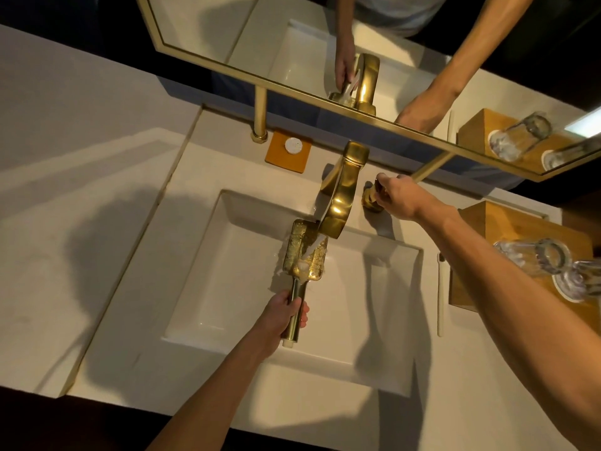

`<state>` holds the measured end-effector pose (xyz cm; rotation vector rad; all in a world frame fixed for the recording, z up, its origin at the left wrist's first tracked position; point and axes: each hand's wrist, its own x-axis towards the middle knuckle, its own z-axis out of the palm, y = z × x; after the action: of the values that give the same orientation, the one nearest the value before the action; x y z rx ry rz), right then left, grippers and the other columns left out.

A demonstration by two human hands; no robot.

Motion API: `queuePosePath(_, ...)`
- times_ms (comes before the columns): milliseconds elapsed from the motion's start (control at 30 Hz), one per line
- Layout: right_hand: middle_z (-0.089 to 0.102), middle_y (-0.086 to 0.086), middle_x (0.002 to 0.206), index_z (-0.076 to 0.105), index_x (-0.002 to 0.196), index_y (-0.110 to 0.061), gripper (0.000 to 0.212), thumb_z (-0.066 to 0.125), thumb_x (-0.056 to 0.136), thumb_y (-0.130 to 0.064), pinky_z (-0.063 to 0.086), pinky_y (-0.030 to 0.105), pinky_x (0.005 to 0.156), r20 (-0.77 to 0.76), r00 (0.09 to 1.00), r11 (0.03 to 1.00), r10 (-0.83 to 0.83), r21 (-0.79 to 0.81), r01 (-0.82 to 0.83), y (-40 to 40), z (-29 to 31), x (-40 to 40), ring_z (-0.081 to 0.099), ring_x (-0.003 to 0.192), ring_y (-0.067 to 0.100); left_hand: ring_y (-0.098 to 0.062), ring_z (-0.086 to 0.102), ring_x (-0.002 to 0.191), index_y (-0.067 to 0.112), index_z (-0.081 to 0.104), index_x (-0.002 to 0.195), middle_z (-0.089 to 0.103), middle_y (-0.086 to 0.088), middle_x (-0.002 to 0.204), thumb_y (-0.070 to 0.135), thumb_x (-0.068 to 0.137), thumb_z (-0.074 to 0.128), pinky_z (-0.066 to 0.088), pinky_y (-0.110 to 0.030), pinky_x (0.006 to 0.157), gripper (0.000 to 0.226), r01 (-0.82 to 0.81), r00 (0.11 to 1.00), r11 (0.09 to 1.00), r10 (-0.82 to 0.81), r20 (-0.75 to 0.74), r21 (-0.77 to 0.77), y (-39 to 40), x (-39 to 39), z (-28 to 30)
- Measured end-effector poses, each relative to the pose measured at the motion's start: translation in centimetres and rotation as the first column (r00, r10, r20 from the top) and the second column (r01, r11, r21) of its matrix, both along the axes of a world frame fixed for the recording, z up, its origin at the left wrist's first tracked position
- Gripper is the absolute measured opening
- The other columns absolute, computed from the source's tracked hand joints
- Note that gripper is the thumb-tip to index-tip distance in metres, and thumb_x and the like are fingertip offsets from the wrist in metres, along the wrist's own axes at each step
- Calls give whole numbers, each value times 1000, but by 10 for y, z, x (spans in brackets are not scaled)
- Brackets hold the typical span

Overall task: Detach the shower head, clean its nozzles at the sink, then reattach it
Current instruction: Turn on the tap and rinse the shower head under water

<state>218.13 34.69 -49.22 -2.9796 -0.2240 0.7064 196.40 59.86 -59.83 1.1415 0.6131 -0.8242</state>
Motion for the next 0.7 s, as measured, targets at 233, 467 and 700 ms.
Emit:
queuePosePath(233,58,18,104,45,124,-13,29,49,101,-30,45,39,76,-12,1000,1000,9,-4,-9,-1,-2,1,55,96,32,-18,55,64,2,55,112,60,-10,80,4,101,42,49,-32,63,18,-30,999,1000,29,-45,-4,4,-5,-1)
queuePosePath(467,56,19,107,42,128,-14,32,50,101,-29,44,39,77,-25,1000,1000,-16,-9,15,0,-2,1,55,99,33,-21,56,64,-2,55,110,59,-15,81,2,100,43,51,-32,59,16,-81,991,995,75,-111,-50,3,-4,3)
queuePosePath(700,60,20,103,47,121,-10,26,46,102,-27,44,41,75,6,1000,1000,-18,-7,18,3,0,0,51,98,31,-19,55,64,1,55,111,60,-12,82,7,101,42,49,-31,56,18,-12,995,999,16,-102,43,11,-8,6)
